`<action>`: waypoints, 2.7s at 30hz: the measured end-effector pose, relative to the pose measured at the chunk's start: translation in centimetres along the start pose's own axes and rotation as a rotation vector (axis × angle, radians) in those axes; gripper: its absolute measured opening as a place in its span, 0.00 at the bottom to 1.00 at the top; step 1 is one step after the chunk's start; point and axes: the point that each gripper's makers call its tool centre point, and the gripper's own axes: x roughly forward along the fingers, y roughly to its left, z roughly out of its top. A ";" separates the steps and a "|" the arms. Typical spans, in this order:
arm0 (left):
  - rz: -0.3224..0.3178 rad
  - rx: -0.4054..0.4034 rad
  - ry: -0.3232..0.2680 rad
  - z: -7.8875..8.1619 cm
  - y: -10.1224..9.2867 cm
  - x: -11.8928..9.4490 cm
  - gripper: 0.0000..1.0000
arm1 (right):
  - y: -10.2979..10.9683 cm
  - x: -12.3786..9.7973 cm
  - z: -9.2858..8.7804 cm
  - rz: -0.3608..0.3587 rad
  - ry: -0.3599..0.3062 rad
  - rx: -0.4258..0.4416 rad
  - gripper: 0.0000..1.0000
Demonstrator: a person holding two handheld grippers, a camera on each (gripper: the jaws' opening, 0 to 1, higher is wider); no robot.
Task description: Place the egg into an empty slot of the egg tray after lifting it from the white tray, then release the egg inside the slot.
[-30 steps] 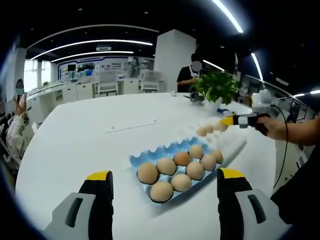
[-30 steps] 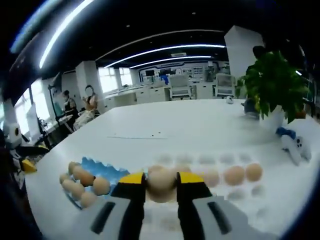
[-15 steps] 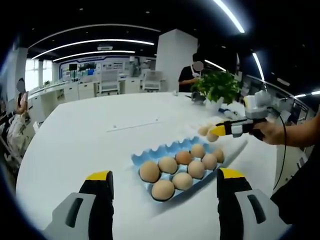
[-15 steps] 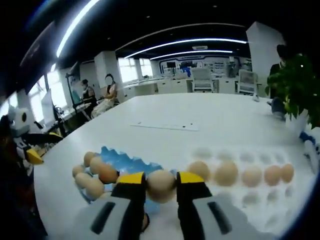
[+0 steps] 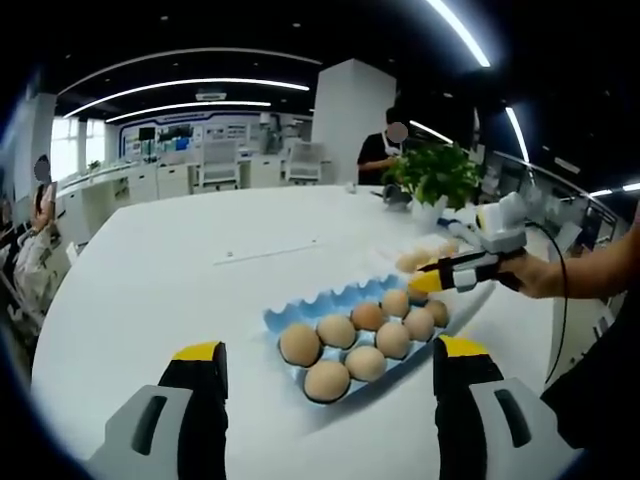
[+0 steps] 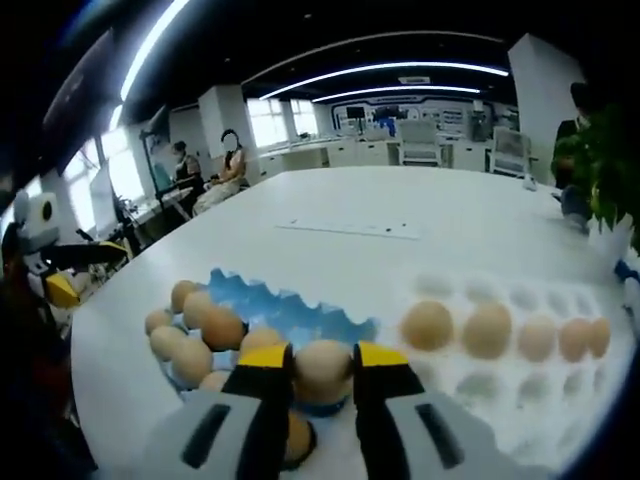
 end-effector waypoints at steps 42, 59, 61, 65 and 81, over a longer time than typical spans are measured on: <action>0.004 -0.004 -0.004 -0.2 0.1 -0.2 0.84 | 0.5 0.6 -1.2 0.012 0.032 -0.068 0.26; 0.005 -0.010 -0.001 -0.2 0.3 -0.1 0.84 | -5.4 -2.3 2.6 -0.187 -0.121 -0.014 0.25; 0.002 -0.009 -0.001 -0.1 0.3 -0.1 0.84 | -6.5 -2.1 2.7 -0.213 -0.118 -0.002 0.25; -0.001 -0.004 -0.001 0.0 0.2 0.0 0.84 | -7.2 -1.2 2.4 -0.225 -0.096 -0.002 0.25; -0.005 -0.003 0.006 0.0 0.4 0.3 0.83 | -8.3 2.4 0.5 -0.266 0.030 -0.084 0.25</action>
